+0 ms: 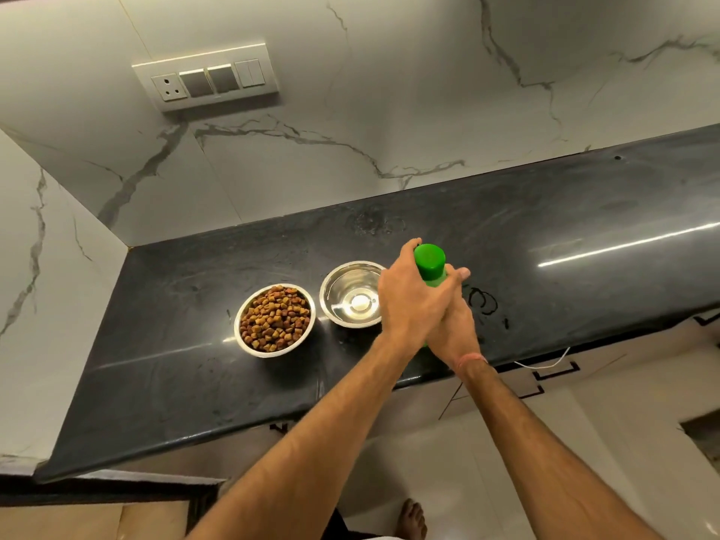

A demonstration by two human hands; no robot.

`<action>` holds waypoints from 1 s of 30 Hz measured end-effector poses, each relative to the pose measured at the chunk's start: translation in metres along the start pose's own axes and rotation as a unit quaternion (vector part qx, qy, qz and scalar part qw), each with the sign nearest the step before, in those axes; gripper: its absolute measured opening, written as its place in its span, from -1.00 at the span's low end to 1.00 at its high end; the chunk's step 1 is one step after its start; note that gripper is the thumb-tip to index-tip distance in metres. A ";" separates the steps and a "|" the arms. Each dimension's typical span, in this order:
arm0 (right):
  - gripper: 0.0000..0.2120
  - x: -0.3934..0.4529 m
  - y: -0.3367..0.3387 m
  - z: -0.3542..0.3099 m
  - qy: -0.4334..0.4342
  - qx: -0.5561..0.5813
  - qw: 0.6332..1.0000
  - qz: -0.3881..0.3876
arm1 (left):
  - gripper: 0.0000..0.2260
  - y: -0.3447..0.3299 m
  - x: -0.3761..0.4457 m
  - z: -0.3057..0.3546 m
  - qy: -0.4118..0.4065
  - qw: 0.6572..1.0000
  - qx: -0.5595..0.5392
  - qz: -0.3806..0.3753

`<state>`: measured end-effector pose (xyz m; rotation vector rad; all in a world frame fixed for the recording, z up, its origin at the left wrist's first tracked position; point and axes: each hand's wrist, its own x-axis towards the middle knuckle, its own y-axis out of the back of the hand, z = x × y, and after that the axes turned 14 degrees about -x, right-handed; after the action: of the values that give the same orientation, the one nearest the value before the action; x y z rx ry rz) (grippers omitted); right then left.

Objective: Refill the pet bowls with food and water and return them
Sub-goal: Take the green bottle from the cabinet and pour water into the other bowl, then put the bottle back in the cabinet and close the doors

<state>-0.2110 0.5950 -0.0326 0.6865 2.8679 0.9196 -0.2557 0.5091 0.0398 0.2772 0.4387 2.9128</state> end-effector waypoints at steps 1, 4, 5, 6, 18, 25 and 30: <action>-0.14 0.000 0.001 0.001 -0.009 0.000 1.000 -0.003 | -0.45 -0.001 0.005 0.000 -0.009 1.000 -0.006 0.009; 0.08 0.002 0.005 0.012 -0.029 0.003 0.999 -0.024 | -0.64 0.009 0.020 -0.002 -0.022 0.998 -0.038 -0.052; 0.09 0.004 0.007 0.015 -0.034 0.006 0.999 -0.032 | -0.64 0.015 0.027 -0.002 -0.021 0.995 -0.043 -0.091; 0.08 0.005 0.008 0.017 -0.038 0.008 0.999 -0.037 | -0.63 0.022 0.034 -0.001 -0.012 0.990 -0.043 -0.134; -0.20 0.010 0.008 0.025 -0.042 -0.005 0.997 -0.070 | -0.50 0.045 0.066 -0.001 0.041 0.942 -0.078 -0.323; -0.14 0.015 0.016 0.024 -0.044 -0.005 0.997 -0.067 | -0.13 0.048 0.033 -0.020 0.122 0.934 -0.238 -0.237; 0.09 0.027 0.043 -0.013 0.009 -0.023 0.999 -0.049 | -0.45 0.067 0.015 -0.028 0.168 0.933 -0.269 -0.169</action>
<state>-0.2204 0.6307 0.0047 0.5312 2.8564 0.9778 -0.2858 0.4414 0.0363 -0.3470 -0.2565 2.5979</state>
